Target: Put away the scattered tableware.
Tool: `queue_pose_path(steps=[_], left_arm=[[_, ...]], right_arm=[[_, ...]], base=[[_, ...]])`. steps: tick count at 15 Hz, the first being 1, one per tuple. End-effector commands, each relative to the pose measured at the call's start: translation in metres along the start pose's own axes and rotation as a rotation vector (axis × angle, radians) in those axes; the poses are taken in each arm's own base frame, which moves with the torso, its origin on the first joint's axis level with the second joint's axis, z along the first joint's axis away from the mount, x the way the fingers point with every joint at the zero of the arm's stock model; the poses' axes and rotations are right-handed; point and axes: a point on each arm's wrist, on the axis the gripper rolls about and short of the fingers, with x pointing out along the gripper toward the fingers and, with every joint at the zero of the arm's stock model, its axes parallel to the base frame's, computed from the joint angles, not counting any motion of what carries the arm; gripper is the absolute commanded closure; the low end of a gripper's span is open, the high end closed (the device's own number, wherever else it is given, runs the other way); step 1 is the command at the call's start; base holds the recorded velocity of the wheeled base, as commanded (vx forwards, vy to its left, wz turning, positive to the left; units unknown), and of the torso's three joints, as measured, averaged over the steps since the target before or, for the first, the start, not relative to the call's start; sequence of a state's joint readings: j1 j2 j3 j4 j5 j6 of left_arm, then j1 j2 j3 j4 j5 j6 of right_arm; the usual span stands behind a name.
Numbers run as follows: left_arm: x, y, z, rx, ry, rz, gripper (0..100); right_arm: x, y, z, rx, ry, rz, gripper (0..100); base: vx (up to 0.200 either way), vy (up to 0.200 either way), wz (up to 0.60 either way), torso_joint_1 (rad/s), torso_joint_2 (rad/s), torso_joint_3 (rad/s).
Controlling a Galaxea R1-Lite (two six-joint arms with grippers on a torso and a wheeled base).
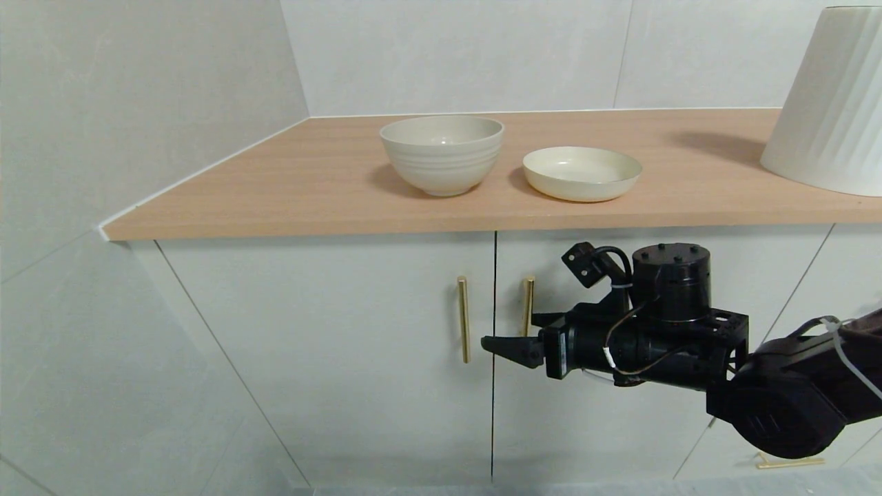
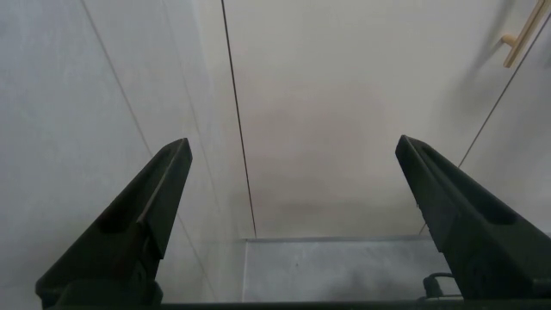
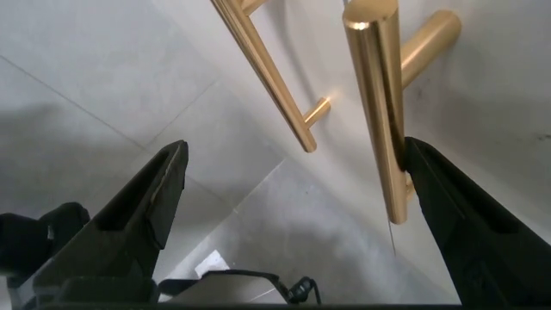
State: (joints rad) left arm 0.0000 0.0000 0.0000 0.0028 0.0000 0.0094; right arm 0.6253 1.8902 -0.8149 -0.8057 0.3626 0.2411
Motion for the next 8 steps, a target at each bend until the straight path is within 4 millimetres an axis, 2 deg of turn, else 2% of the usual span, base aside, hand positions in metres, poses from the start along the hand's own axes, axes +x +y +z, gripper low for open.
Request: queue_pose_path(steps=[1, 2, 8], left_arm=[[0.000, 0.000, 0.000, 0.000, 0.002, 0.000, 0], [0.000, 0.000, 0.000, 0.000, 0.000, 0.000, 0], [0.000, 0.000, 0.000, 0.000, 0.002, 0.000, 0]], right_arm=[[0.001, 0.002, -0.001, 0.003, 0.003, 0.008, 0], [0.000, 0.010, 0.000, 0.029, -0.001, 0.031, 0], [-0.002, 0.017, -0.001, 0.021, -0.022, 0.051, 0]], base=[[0.000, 0.000, 0.00, 0.000, 0.00, 0.000], [0.000, 0.000, 0.00, 0.000, 0.00, 0.000], [0.000, 0.000, 0.00, 0.000, 0.00, 0.000]])
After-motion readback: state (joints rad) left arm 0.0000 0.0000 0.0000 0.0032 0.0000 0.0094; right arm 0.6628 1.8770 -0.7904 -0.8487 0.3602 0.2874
